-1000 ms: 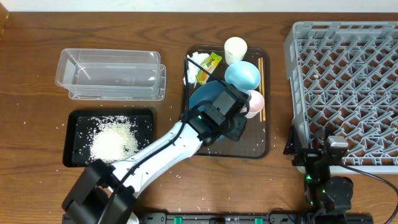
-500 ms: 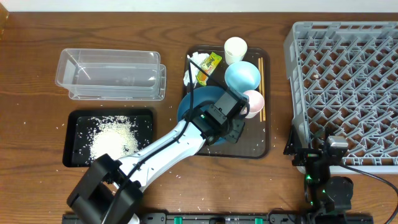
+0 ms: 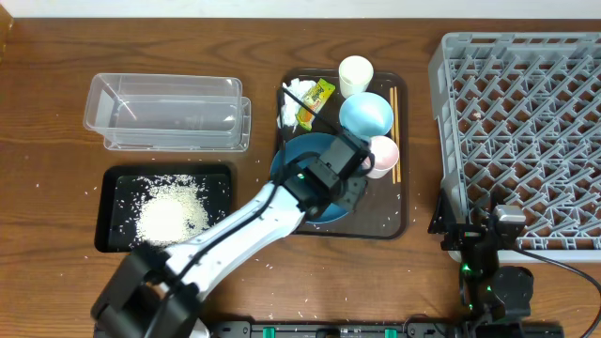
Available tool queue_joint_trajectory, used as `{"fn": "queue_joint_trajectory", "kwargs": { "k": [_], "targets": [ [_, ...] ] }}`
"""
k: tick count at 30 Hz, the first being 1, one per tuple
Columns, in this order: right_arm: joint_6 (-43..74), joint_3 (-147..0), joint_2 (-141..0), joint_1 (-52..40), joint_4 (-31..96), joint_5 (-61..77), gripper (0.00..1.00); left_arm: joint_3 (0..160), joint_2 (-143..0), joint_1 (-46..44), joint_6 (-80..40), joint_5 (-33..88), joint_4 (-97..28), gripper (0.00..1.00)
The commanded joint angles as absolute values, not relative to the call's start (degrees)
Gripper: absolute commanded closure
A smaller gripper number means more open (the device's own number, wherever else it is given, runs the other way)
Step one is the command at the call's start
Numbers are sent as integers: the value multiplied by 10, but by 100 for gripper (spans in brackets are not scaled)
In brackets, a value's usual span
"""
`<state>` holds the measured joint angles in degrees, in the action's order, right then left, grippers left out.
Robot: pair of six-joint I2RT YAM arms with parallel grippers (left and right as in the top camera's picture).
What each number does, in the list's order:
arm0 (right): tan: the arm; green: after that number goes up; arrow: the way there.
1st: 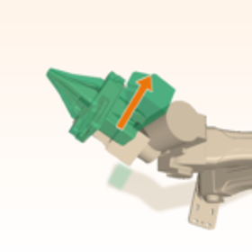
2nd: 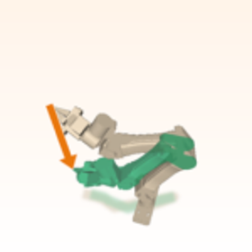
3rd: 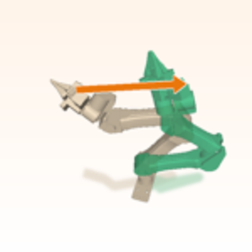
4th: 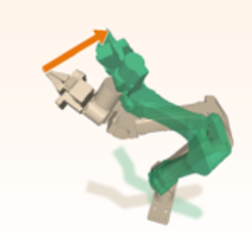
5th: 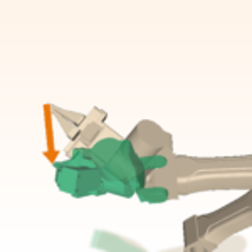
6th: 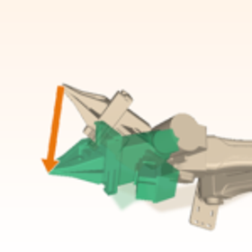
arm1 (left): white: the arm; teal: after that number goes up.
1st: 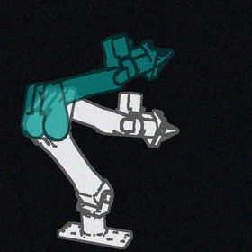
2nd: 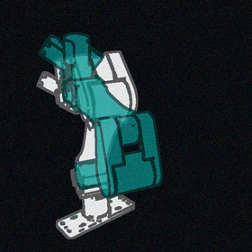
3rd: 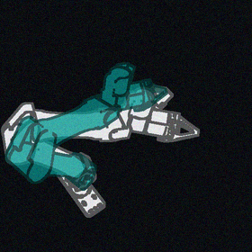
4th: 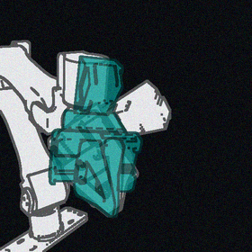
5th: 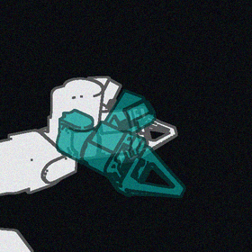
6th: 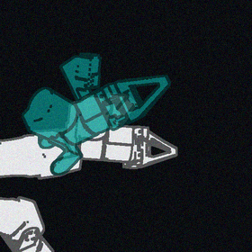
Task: Sort waste into correct bins and load items into the dishwasher rack
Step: 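Carry the teal plate back and set it on the brown tray, then move the left gripper over the yellow snack wrapper and lower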
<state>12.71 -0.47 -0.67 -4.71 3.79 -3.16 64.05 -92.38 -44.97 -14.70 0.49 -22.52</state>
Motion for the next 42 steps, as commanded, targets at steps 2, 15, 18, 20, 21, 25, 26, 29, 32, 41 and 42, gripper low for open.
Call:
{"fn": "queue_joint_trajectory", "kwargs": {
  "k": [2, 15, 18, 20, 21, 25, 26, 29, 32, 41, 42],
  "targets": [
    [119, -3, -3, -43, 39, -36, 1, 664, -853, -408, -144, -91, -225, 57],
    [119, -3, -3, -43, 39, -36, 1, 676, -813, -286, -99, -63, -62, 46],
    [119, -3, -3, -43, 39, -36, 1, 676, -849, -283, -75, -79, 0, 43],
    [119, -3, -3, -43, 39, -36, 1, 676, -882, -280, -64, -82, 37, 43],
    [119, -3, -3, -43, 39, -36, 1, 676, -900, -279, -60, -82, 54, 43],
    [119, -3, -3, -43, 39, -36, 1, 676, -962, -279, -36, -82, 103, 43],
    [119, -3, -3, -43, 39, -36, 1, 676, -973, -279, -29, -82, 113, 43],
    [119, -3, -3, -43, 39, -36, 1, 682, -1002, -277, 14, -78, 114, 44],
    [119, -3, -3, -43, 39, -36, 1, 730, -1019, -267, 32, -34, 16, 32],
    [119, -3, -3, -43, 39, -36, 1, 1003, -1070, -207, 51, 40, -364, 21],
    [119, -3, -3, -43, 39, -36, 1, 1007, -1069, -202, 51, 40, -361, 20]
  ]
}}
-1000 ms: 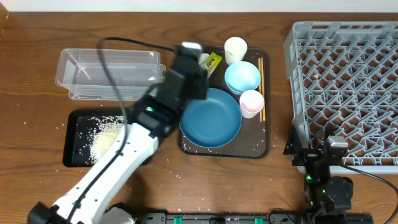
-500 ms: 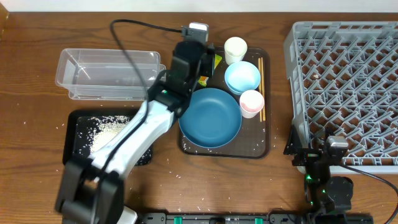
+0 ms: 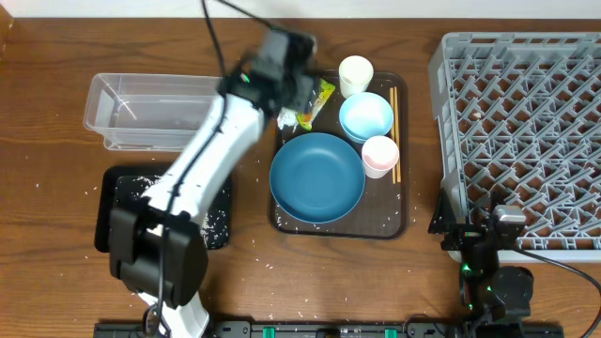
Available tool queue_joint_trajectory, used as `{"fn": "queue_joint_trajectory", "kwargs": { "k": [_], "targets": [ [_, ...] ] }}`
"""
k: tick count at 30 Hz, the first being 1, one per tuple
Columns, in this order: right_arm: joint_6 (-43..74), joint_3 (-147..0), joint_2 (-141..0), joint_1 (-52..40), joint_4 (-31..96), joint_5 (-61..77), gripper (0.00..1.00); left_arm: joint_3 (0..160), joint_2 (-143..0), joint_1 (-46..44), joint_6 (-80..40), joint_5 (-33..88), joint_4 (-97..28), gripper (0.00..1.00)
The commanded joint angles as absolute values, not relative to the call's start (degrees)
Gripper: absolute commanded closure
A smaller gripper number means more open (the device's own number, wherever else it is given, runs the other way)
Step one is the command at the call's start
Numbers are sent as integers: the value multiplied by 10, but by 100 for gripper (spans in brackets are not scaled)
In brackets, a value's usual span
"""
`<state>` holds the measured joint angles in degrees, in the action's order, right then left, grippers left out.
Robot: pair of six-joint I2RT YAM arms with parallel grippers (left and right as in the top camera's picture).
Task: Sort waste into correct bins and load items into the dishwasher rack
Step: 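Move the left gripper over the yellow snack wrapper and lower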
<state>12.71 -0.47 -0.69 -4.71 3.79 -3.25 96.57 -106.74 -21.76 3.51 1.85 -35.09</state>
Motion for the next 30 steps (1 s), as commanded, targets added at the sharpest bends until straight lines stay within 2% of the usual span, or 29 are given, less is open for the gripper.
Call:
{"fn": "queue_joint_trajectory", "kwargs": {
  "k": [1, 8, 20, 30],
  "targets": [
    [119, -3, -3, -43, 39, -36, 1, 1007, -1067, -199, 51, 40, -358, 20],
    [119, -3, -3, -43, 39, -36, 1, 994, -1074, -196, 17, 59, -334, 13],
    [119, -3, -3, -43, 39, -36, 1, 980, -1175, -197, 17, 62, -219, 13],
    [119, -3, -3, -43, 39, -36, 1, 980, -1227, -197, 17, 72, -196, 30]
  ]
}}
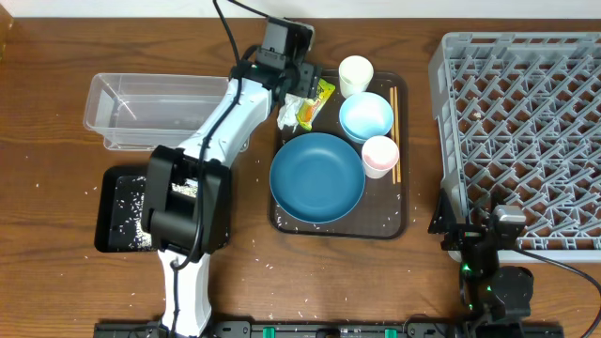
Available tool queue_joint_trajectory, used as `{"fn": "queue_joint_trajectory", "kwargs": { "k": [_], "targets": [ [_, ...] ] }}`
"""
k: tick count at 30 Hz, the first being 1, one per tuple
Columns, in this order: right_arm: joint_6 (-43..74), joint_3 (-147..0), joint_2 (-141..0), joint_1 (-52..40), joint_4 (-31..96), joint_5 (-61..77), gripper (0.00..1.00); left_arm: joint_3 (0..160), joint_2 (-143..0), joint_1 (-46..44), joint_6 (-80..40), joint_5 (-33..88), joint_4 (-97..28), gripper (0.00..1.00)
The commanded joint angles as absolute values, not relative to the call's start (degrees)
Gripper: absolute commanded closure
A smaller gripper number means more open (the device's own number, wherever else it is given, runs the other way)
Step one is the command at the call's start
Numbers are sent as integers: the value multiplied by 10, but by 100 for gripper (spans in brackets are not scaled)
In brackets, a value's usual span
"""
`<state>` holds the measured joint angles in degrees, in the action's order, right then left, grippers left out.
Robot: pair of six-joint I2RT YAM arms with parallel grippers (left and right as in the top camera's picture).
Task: Sort waste into correct bins and load items into the dishwasher rack
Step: 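Move the left gripper over the yellow snack wrapper and lower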
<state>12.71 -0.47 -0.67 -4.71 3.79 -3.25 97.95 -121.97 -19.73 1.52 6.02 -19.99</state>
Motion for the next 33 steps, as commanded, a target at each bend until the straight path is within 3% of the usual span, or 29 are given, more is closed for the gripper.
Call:
{"fn": "queue_joint_trajectory", "kwargs": {
  "k": [1, 33],
  "targets": [
    [119, -3, -3, -43, 39, -36, 1, 980, -1232, -197, 17, 79, -196, 30],
    [119, -3, -3, -43, 39, -36, 1, 977, -1289, -213, 17, 105, -209, 36]
  ]
}}
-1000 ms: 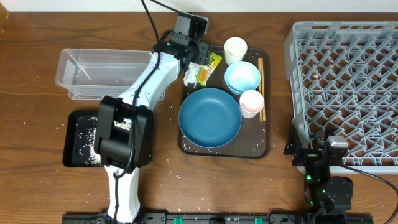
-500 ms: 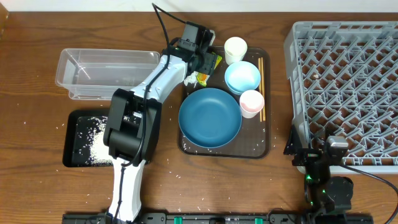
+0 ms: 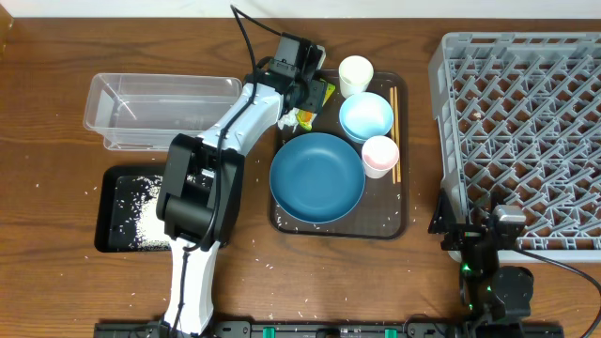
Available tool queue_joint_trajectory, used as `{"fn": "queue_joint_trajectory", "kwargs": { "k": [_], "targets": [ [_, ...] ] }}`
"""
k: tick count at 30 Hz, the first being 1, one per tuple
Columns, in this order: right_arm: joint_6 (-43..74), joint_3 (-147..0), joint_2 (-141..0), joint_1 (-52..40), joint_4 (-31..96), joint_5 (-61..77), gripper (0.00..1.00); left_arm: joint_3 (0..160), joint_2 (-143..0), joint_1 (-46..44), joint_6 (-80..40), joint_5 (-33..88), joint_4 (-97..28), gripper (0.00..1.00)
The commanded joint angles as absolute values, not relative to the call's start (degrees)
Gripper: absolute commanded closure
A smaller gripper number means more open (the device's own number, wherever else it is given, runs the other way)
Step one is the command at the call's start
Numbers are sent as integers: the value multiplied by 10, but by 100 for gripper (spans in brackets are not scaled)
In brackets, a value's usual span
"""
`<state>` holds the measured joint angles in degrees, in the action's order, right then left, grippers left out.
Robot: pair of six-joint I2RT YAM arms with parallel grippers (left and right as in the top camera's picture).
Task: Sort waste into correct bins and load items into the dishwasher rack
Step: 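Move the left gripper over the yellow snack wrapper and lower, then grasp the yellow snack wrapper with the left gripper and lift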
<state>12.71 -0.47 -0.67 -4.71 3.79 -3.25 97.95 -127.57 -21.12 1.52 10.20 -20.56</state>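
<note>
My left gripper (image 3: 308,92) hangs over the top-left corner of the brown tray (image 3: 399,225), right above a yellow-green wrapper (image 3: 325,93) and a crumpled white tissue (image 3: 285,118). Its fingers are hidden under the wrist, so I cannot tell how they stand. On the tray sit a blue plate (image 3: 317,178), a light blue bowl (image 3: 366,116), a pink cup (image 3: 380,154), a white cup (image 3: 355,73) and chopsticks (image 3: 395,131). The grey dishwasher rack (image 3: 521,131) stands at the right. My right gripper (image 3: 484,246) rests below the rack's front edge, its state unclear.
A clear plastic bin (image 3: 164,113) lies left of the tray. Below it a black tray (image 3: 117,235) holds spilled rice, and grains are scattered on the wooden table around it. My left arm crosses over the black tray's right part.
My left gripper has shifted a little to the right and toward the tray, from its top-left rim to above the yellow-green wrapper. Nothing else has moved.
First my left gripper was low over the blue plate next to the bowl and pink cup. It then stood at the tray's top-left corner beside the clear bin, stayed near there, and now sits over the wrapper. The right arm stayed parked.
</note>
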Motion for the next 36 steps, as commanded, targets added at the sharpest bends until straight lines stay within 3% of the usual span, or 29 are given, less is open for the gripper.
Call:
{"fn": "queue_joint_trajectory", "kwargs": {
  "k": [1, 33, 36],
  "targets": [
    [119, -3, -3, -43, 39, -36, 1, 977, -1289, -214, 17, 105, -209, 37],
    [119, -3, -3, -43, 39, -36, 1, 957, -1300, -213, 17, 105, -194, 40],
    [119, -3, -3, -43, 39, -36, 1, 957, -1300, -214, 17, 105, -191, 45]
  ]
}}
